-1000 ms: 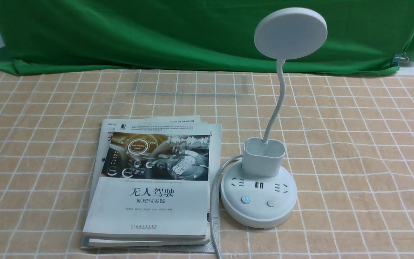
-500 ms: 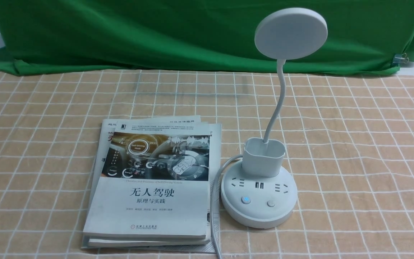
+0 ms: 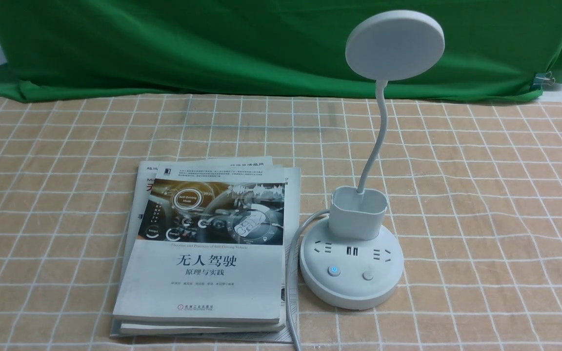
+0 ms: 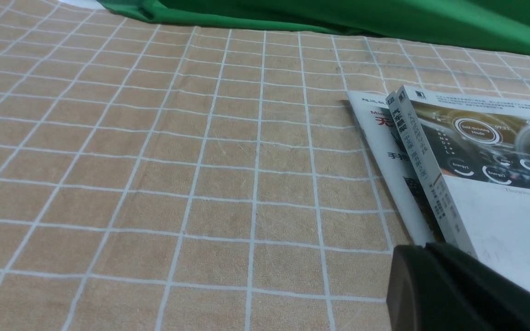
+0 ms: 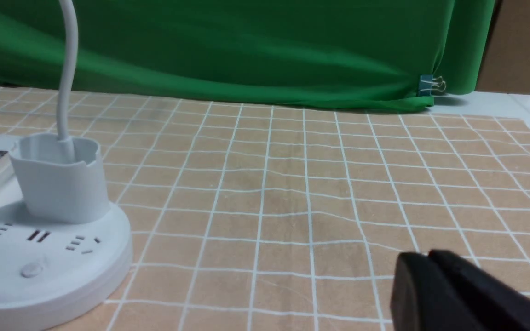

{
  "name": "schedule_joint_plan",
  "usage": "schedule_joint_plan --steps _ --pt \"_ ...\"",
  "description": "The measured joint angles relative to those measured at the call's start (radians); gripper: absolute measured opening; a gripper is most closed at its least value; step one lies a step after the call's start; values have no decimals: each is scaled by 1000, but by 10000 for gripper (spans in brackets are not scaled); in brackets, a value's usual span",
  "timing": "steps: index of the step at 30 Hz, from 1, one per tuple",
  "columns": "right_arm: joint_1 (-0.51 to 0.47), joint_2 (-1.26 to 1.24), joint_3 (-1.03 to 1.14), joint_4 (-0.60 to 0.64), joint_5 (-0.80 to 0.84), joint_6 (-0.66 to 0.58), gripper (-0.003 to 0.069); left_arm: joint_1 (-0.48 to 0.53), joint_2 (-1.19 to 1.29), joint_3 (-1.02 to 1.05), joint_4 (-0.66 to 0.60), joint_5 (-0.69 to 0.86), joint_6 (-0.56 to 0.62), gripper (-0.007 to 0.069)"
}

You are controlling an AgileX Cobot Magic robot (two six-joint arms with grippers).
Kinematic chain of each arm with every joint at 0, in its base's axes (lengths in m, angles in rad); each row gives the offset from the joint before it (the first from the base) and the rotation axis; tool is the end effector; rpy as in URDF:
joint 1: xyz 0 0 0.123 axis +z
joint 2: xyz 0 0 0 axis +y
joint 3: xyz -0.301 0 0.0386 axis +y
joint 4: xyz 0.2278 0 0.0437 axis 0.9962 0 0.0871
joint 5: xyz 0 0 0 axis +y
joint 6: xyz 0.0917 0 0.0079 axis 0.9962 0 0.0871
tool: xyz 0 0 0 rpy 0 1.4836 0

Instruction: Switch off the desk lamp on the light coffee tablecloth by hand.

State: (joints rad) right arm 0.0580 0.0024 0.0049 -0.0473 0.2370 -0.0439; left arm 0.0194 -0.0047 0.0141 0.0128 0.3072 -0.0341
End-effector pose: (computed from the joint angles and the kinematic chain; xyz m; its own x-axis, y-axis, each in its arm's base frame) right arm 0.0181 0.0000 0.1899 -0.1511 -0.0987 -0.9836 -0.0608 0.9940 -0.0904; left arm 0.0166 0.0007 0.1807 -0.2268 -0.0263 -0.9736 -0.0281 0.9994 -0.0204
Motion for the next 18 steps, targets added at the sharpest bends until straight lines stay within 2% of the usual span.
schedule_joint_plan --steps 18 --pt "0 0 0 0 4 -1 88 0 0 0 0 0 0 5"
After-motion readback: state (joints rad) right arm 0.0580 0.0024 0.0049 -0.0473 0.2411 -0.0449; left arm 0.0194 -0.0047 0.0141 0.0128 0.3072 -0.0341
